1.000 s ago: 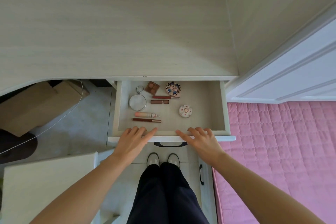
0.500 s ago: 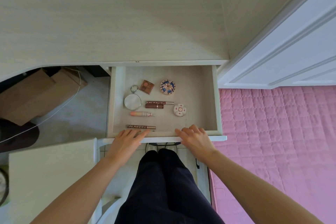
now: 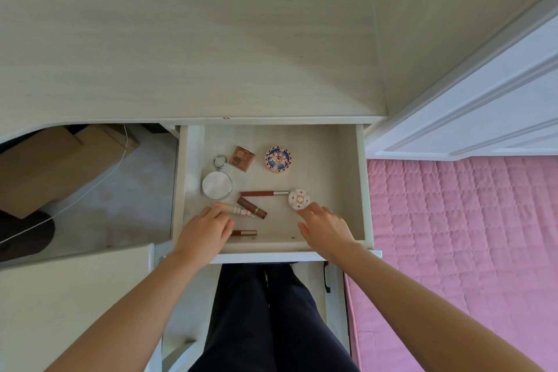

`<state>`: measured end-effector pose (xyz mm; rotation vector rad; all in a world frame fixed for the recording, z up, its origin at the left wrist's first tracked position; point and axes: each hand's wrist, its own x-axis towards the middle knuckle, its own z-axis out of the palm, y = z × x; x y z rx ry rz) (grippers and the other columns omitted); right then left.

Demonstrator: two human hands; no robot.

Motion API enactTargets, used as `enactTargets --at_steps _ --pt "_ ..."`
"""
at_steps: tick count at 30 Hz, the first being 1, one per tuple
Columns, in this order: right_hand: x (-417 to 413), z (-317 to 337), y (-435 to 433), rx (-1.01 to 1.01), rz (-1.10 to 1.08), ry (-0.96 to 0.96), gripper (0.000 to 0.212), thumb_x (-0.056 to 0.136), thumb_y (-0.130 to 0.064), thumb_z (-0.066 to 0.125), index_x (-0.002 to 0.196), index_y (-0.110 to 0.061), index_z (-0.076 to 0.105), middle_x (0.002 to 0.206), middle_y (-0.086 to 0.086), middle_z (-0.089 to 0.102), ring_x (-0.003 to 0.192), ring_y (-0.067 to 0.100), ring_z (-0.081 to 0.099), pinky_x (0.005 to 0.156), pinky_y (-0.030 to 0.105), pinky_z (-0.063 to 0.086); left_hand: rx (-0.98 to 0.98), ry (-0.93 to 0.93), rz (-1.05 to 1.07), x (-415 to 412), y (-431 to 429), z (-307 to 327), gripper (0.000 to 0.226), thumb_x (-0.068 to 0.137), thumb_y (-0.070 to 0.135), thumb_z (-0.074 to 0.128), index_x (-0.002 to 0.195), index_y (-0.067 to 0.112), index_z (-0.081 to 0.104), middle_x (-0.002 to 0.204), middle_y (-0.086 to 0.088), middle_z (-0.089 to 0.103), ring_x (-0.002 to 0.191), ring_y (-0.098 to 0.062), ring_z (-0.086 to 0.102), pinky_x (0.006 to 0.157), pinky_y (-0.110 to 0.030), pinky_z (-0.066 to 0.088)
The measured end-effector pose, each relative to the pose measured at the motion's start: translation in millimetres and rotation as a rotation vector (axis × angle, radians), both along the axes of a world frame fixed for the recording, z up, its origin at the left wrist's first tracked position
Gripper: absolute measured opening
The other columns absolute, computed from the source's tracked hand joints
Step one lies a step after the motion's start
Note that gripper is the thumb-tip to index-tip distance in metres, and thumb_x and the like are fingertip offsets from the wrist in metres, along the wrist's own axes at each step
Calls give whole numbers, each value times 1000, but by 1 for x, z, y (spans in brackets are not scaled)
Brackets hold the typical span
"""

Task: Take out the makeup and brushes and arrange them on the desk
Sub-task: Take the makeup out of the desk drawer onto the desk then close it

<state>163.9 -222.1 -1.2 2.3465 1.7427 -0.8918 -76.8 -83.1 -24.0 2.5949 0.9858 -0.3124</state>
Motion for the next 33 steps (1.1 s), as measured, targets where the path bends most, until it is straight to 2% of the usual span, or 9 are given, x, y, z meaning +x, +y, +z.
enactTargets --at_steps 2,7,12,14,17,20,23,27,33 --pt "5 -7 20 -24 -39 2 34 98 -27 40 130 -15 47 127 6 49 108 27 53 78 40 49 -6 27 40 12 18 -4 20 92 22 53 100 11 68 104 -1 62 95 -23 59 66 -35 52" --pt "11 -32 72 -43 -146 25 36 98 -28 40 131 -15 43 127 7 49 113 27 49 82 42 49 -35 113 133 42 54 -16 39 91 16 57 129 8 52 132 -8 51 121 -25 49 85 -35 51" --pt "11 -56 116 -61 -319 56 54 97 -36 44 143 -15 24 131 10 42 116 31 47 82 43 49 -40 157 206 52 75 -41 56 92 14 57 142 4 33 146 -11 37 133 -23 37 101 -29 41" --pt "9 -64 129 -67 -418 80 66 95 -41 46 147 -16 14 133 12 38 116 34 46 82 44 49 -33 202 217 52 77 -53 63 93 19 57 145 4 27 148 -13 33 135 -25 35 108 -32 35" --pt "5 -75 145 -116 -564 140 80 92 -48 50 149 -16 3 138 15 31 120 38 42 91 48 46 -6 289 258 54 76 -66 71 93 30 57 147 2 21 149 -17 30 135 -32 35 113 -36 26" --pt "1 -83 154 -145 -593 93 82 91 -49 50 149 -15 3 137 15 30 120 36 41 91 46 46 -7 310 285 56 74 -73 71 93 27 57 147 0 20 146 -19 34 133 -33 36 111 -37 28" --pt "-4 -88 159 -154 -559 7 77 92 -48 50 148 -20 4 135 13 29 116 34 40 84 42 47 2 303 272 56 75 -75 65 92 25 59 144 3 27 136 -16 45 126 -31 44 106 -35 35" --pt "-9 -96 160 -118 -547 -52 71 91 -42 56 144 -22 14 135 12 29 113 34 39 84 42 48 -7 274 248 56 79 -74 54 88 22 64 134 6 40 121 -12 54 111 -30 53 94 -35 44" --pt "-11 -92 161 -64 -573 5 67 87 -24 65 138 -20 23 133 13 34 113 35 40 90 42 46 -49 124 217 53 79 -77 61 66 8 82 120 3 53 107 -17 55 80 -34 60 69 -41 54"
